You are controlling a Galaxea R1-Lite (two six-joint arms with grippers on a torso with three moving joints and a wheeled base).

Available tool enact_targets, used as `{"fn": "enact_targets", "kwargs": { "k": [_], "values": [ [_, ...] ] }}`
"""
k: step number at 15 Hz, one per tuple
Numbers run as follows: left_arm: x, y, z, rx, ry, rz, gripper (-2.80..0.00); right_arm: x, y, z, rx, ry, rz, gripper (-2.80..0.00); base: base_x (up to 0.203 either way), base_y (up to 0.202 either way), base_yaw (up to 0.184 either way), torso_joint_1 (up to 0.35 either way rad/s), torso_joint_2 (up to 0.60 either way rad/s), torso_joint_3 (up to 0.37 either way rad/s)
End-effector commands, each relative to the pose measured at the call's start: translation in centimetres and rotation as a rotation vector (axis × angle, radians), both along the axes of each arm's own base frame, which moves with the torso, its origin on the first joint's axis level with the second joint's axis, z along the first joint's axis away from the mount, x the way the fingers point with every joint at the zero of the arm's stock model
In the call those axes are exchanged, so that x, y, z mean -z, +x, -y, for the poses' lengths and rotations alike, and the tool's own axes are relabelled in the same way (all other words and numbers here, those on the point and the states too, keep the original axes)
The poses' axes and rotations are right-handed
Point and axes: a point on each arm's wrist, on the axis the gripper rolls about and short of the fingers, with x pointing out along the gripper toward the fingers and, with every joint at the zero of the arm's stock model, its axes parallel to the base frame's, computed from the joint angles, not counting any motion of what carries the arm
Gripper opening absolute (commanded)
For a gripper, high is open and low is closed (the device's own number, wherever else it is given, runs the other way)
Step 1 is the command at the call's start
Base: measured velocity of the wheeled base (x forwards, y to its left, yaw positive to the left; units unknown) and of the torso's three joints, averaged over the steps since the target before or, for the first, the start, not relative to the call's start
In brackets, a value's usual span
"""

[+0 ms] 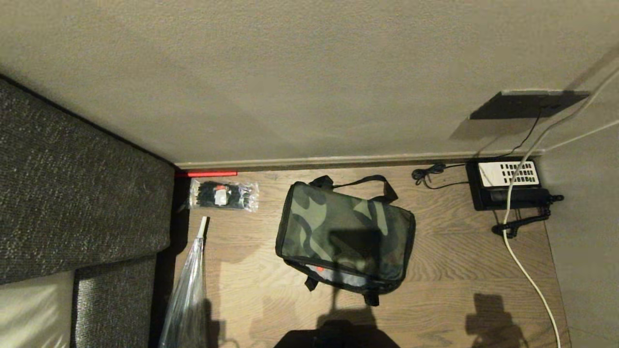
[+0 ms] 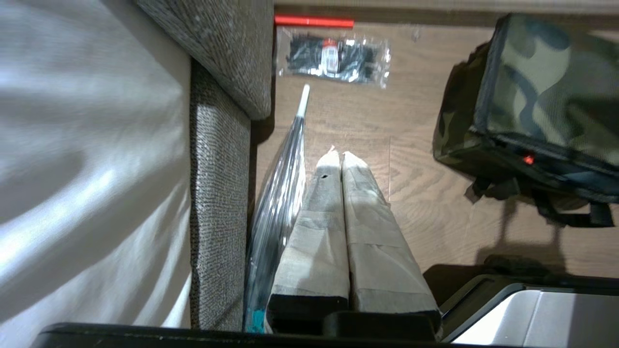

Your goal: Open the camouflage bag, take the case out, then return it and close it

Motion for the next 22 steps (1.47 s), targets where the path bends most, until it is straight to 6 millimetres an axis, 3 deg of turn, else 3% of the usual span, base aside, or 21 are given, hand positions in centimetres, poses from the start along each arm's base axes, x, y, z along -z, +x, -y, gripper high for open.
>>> {"fn": "enact_targets", "kwargs": {
  "k": [1,22],
  "values": [
    [0.09,0.02,0.0,-0.001,0.0,-0.003,-2.8,0.0,0.01,0.0,0.0,0.0,-0.001,-2.8,0.0,0.0,0.0,0.002,0.0,0.203],
    [0.09,0.02,0.0,-0.001,0.0,-0.003,-2.8,0.0,0.01,0.0,0.0,0.0,-0.001,-2.8,0.0,0.0,0.0,0.002,0.0,0.202]
  ]
}}
